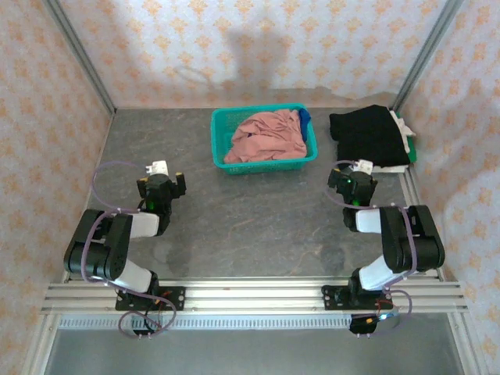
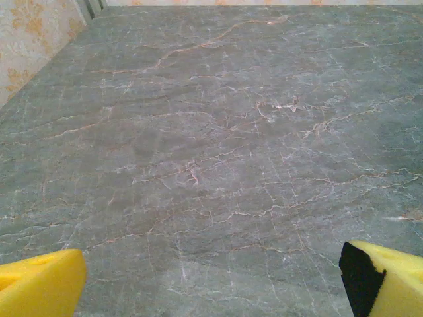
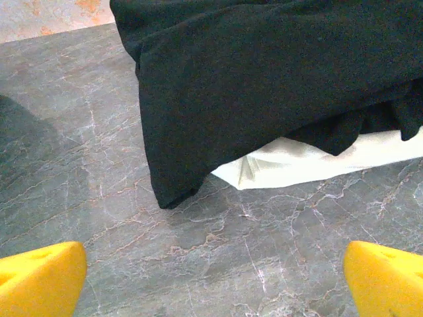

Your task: Fold and stack the t-shirts

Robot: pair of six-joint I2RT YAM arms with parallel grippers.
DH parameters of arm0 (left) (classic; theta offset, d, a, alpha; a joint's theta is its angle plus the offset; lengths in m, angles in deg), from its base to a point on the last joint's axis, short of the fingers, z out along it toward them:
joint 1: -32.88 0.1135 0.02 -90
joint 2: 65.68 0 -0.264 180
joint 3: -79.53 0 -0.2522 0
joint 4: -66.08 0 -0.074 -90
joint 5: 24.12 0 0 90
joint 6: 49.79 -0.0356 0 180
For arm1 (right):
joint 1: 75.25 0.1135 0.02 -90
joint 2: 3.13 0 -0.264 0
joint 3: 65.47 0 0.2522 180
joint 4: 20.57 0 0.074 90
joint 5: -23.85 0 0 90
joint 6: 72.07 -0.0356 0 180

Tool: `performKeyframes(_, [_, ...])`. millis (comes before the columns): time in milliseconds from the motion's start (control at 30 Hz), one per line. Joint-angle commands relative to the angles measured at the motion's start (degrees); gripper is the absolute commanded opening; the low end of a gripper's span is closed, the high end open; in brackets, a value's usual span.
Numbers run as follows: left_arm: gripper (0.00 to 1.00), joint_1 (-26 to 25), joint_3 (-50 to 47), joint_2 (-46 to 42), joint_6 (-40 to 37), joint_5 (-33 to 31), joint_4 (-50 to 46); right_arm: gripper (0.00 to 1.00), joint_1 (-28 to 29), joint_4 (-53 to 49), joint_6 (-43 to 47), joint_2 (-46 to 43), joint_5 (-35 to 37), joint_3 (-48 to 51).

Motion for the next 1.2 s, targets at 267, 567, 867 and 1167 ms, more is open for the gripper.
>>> performKeyframes(267, [1.0,0.4,1.3,-0.3,-1.0,-0.3,1.4,0.99,-0.4,1.6,0.4,-0.4,-0.5,-0.1])
performKeyframes(567, [1.0,0.4,1.3,-0.3,-1.1,-0.3,1.4,0.99,-0.4,1.6,0.4,-0.4,-0.5,-0.1])
performKeyframes(867, [1.0,0.4,1.3,-0.3,-1.0,-0.3,1.5,0.99,-0.4,2.1,0.4,-0.7,0.0,-0.2])
performKeyframes(1167, [1.0,-12.8,24.9,-17.1,-3.8,0.9,-42.9,0.99,0.4,-40.4,-11.2,-14.9,0.9,-20.9])
